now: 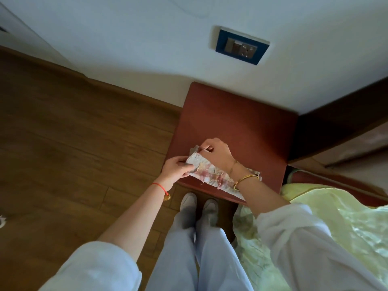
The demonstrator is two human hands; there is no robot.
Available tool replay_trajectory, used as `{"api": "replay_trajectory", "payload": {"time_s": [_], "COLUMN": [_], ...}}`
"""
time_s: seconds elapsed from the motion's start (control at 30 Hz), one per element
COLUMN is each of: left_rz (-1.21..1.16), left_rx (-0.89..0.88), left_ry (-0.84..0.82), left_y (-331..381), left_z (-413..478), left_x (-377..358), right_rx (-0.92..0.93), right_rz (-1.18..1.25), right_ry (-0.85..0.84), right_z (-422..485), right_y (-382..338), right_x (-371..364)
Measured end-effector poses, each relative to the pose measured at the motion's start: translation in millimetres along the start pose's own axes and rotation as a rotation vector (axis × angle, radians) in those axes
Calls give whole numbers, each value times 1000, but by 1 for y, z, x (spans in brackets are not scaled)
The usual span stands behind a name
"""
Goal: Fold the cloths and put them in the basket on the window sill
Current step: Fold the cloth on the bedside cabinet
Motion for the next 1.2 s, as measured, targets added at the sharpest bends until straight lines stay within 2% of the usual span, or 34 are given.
{"api": "replay_trajectory", "payload": {"time_s": [0.17,0.37,0.5,0.6,0.77,0.87,1.07,1.2], "left_rz": [78,109,198,266,303,367,408,329], "left_rx": [37,19,-178,-345,-520,-555,-513,-314], "left_ry": [-162,-26,38,26,-131,-240,-453,-655], "left_y": [38,56,68,92,142,164,188,193], "left_z": [-14,-16,-19,-35,-67,-84,-124,-140], "left_x": [-2,-13,-7,-1,-4,-5,-9,-11], "right_rx": [-62,-44,3,49,146,189,259,255], "right_rz": [185,178,223,318,450,472,509,485], "right_ry": [-1,36,116,177,294,305,255,135], "right_z": [-17,-21,-24,-36,-62,-78,-117,-137], "right_y": [4,3,-3,-12,-29,-33,-41,-40], "right_x": [29,38,51,70,106,122,145,152]}}
Point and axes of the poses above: each hand's wrist, its own z-axis towards the middle knuckle, its own x-axis out of the back of the hand, y = z × x, the point moved 2 cm from there along z, towards the middle knuckle, and after that the axes turned 2 degrees about -x, right-handed, at the moved point
